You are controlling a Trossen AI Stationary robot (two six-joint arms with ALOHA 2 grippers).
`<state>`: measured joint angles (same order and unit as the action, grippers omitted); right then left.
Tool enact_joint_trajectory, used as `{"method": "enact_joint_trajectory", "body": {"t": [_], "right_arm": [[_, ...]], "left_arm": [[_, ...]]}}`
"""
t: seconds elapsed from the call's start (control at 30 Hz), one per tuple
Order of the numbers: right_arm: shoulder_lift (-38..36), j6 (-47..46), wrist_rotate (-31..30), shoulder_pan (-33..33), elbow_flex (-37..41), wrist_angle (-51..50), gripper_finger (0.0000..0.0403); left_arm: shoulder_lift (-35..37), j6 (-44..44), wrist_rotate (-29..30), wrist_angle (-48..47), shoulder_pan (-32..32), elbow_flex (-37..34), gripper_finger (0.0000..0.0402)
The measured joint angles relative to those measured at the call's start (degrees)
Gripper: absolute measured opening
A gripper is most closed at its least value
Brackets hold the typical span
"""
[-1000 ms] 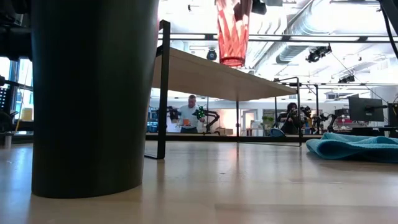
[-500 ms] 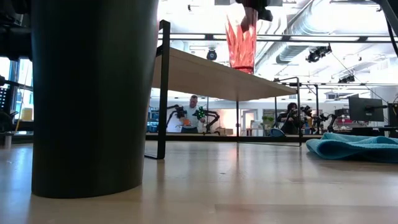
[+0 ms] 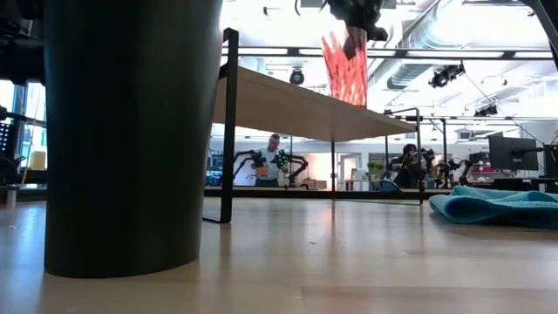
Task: Stack small to large cups/mugs on shelf
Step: Put the orange glass on the shelf
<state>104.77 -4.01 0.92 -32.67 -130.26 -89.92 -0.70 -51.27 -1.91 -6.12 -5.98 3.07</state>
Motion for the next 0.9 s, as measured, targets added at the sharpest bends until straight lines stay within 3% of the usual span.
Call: {"method": "enact_joint_trajectory", "body": {"t": [0.9], "right_arm": [[-0.9,5.2,2.6,0.0,1.8,3.1,0.0]], "left_arm": [[0.0,0.0,0.0,0.0,0.0,0.0,0.0156]]}}
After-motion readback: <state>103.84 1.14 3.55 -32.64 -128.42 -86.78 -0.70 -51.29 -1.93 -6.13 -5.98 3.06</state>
